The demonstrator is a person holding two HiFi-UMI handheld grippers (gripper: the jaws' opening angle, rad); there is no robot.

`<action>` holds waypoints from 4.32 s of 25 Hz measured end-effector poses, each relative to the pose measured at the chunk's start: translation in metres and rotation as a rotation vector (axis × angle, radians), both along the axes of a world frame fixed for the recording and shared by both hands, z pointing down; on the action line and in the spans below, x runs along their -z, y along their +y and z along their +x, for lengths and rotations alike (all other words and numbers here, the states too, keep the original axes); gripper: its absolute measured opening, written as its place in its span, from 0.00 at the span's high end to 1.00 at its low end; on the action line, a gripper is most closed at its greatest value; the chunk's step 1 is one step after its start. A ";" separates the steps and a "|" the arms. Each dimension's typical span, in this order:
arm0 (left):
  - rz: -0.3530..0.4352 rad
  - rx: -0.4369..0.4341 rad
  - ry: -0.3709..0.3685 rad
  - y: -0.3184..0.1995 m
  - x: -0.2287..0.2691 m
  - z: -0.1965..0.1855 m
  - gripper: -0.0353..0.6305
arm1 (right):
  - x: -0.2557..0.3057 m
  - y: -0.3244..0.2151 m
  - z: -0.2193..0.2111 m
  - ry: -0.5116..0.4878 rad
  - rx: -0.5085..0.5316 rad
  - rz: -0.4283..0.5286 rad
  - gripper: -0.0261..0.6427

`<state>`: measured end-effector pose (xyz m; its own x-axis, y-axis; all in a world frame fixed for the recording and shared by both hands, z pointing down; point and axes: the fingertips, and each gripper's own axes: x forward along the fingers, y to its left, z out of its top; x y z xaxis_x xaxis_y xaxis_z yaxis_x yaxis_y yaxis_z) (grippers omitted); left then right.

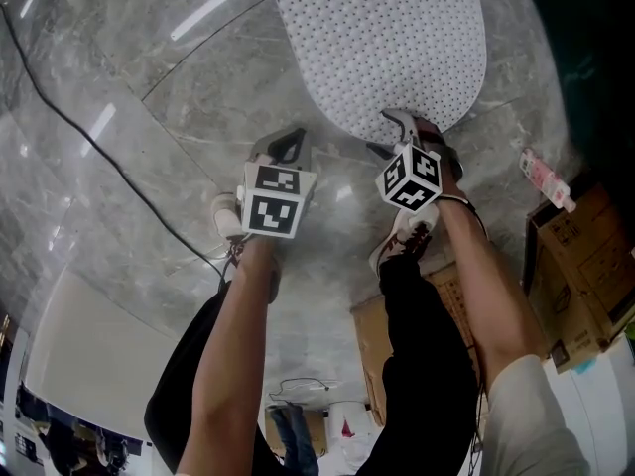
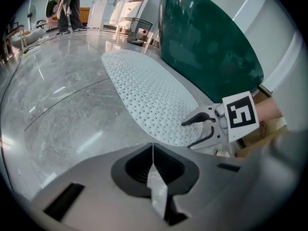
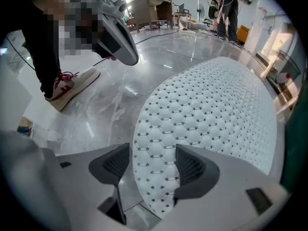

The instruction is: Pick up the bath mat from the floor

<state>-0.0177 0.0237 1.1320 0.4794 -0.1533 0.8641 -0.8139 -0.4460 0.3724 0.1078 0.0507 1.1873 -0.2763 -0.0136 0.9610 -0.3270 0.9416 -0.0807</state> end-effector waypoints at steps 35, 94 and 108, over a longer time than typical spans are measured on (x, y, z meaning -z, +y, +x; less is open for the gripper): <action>0.017 0.049 0.005 -0.041 0.067 -0.028 0.92 | 0.095 -0.047 0.011 -0.052 -0.230 0.062 0.91; 1.223 0.009 0.111 -0.174 1.102 -0.050 0.92 | 1.189 -0.189 -0.003 -0.692 -0.486 1.038 0.91; 1.277 -0.037 0.120 -0.155 1.121 -0.038 0.92 | 1.202 -0.171 0.002 -0.692 -0.487 1.067 0.91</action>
<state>-0.0560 -0.1313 0.0114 0.5656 -0.8221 0.0655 -0.7845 -0.5609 -0.2645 0.1098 -0.1200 -0.0143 -0.4467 -0.8902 0.0894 -0.8314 0.4500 0.3260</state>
